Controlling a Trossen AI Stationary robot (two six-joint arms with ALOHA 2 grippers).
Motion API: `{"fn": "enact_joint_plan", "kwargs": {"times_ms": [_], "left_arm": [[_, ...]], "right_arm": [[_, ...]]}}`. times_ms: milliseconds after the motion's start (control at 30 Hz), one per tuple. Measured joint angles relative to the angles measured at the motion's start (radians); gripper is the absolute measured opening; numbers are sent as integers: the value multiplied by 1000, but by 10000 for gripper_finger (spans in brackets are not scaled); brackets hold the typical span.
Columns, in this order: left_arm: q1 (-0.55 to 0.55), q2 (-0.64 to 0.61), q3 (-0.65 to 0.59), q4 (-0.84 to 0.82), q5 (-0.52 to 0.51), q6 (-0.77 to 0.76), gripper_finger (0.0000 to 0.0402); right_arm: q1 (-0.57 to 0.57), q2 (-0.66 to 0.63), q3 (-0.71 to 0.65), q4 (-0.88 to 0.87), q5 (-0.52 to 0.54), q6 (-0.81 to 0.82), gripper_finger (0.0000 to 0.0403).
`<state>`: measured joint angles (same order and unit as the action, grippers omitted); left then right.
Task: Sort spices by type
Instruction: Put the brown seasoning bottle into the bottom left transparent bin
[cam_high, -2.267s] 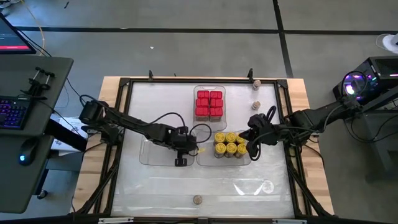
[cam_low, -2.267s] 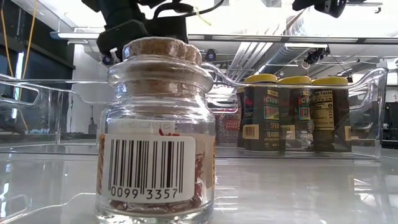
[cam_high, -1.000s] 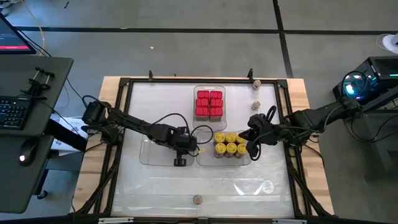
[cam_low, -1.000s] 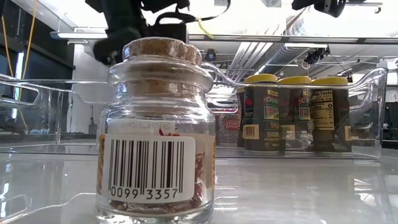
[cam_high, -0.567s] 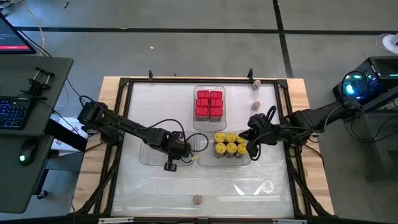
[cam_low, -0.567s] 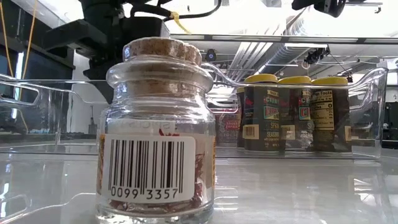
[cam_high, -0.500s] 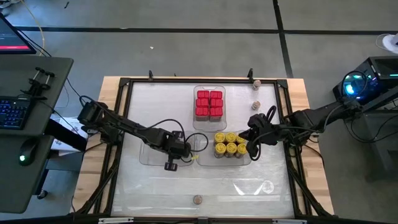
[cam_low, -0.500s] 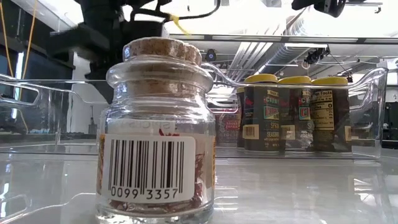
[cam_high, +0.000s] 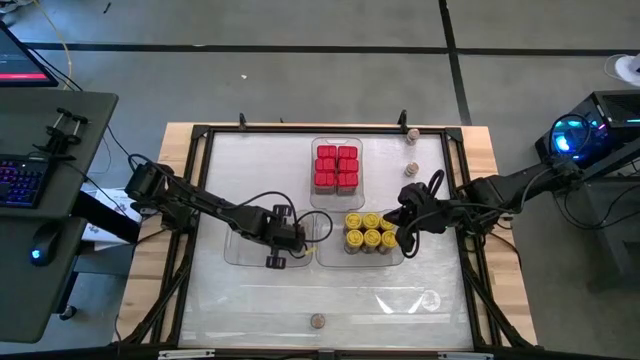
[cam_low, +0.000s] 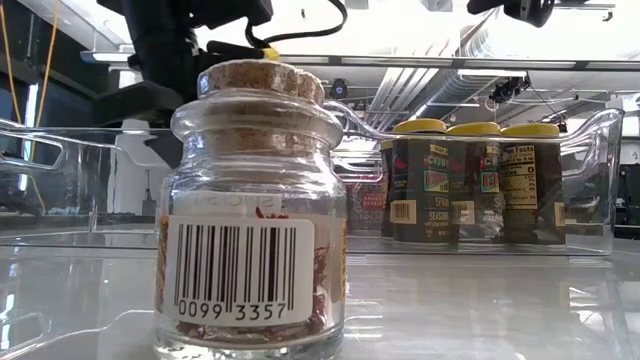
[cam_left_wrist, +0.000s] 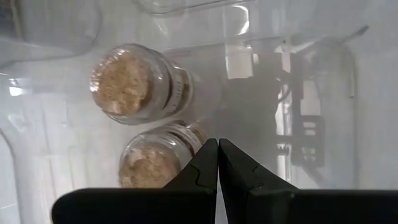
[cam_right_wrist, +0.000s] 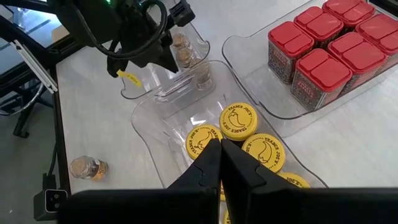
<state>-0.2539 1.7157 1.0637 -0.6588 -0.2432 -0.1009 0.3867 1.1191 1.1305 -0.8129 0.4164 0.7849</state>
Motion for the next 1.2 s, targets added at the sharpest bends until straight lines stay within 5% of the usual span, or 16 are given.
{"fn": "enact_joint_plan", "kwargs": {"times_ms": [467, 867, 1200], "left_arm": [[37, 0, 0, -1, -50, 6, 0], [29, -6, 49, -9, 31, -10, 0], [-30, -204, 67, -287, 79, -107, 0]], "right_arm": [[0, 0, 0, 10, 1, 0, 0], [0, 0, 0, 17, 1, -6, 0], [0, 0, 0, 22, 1, -3, 0]]}}
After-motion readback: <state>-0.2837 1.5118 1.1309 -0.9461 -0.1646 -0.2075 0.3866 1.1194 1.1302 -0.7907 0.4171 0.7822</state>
